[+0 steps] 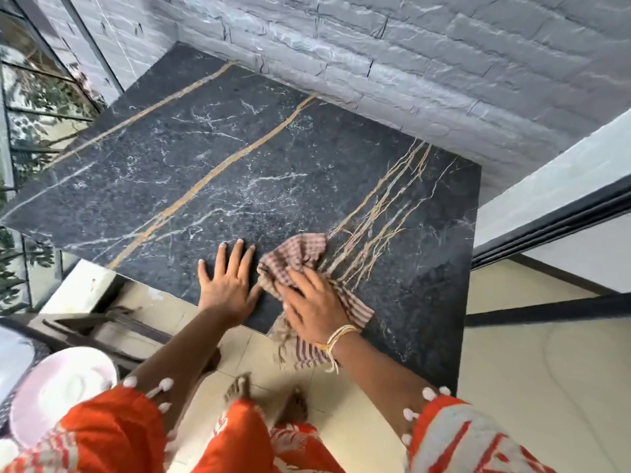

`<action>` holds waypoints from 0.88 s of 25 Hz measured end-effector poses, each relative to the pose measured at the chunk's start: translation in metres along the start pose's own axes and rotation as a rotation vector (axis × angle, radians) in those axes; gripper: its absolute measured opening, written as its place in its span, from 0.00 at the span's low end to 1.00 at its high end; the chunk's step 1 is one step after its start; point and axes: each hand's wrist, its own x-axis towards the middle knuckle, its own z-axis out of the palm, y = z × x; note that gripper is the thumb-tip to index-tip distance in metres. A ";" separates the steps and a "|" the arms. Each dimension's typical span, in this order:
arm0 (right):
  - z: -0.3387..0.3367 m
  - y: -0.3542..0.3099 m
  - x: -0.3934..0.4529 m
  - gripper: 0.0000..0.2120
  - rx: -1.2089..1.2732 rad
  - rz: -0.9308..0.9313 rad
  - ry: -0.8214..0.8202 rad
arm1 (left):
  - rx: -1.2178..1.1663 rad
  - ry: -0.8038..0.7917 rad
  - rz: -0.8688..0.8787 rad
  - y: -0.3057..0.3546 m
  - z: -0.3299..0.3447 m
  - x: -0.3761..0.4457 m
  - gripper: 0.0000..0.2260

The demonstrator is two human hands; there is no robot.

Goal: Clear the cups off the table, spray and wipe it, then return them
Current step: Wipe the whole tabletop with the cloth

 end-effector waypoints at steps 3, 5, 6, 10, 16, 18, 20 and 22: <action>0.000 0.011 0.006 0.19 0.037 -0.204 -0.084 | -0.029 0.076 0.014 -0.002 0.006 -0.006 0.32; -0.002 0.034 0.021 0.20 0.030 -0.319 -0.130 | -0.055 0.128 0.012 0.000 0.006 -0.007 0.30; -0.004 0.046 0.030 0.20 0.021 -0.363 -0.154 | -0.057 0.147 -0.003 0.001 0.005 -0.005 0.29; -0.019 0.108 0.083 0.23 -0.121 -0.370 -0.232 | -0.040 0.240 -0.118 0.011 -0.007 0.017 0.20; -0.037 0.219 0.160 0.25 -0.208 -0.087 -0.208 | -0.077 0.298 -0.204 0.016 0.000 0.041 0.21; -0.044 0.257 0.187 0.26 -0.229 -0.010 -0.191 | -0.063 0.316 -0.216 0.017 0.001 0.045 0.22; -0.048 0.292 0.208 0.26 -0.257 0.069 -0.165 | -0.062 0.327 -0.221 0.019 0.000 0.046 0.22; -0.050 0.315 0.220 0.25 -0.235 0.189 -0.142 | -0.073 0.331 -0.226 0.020 0.000 0.046 0.23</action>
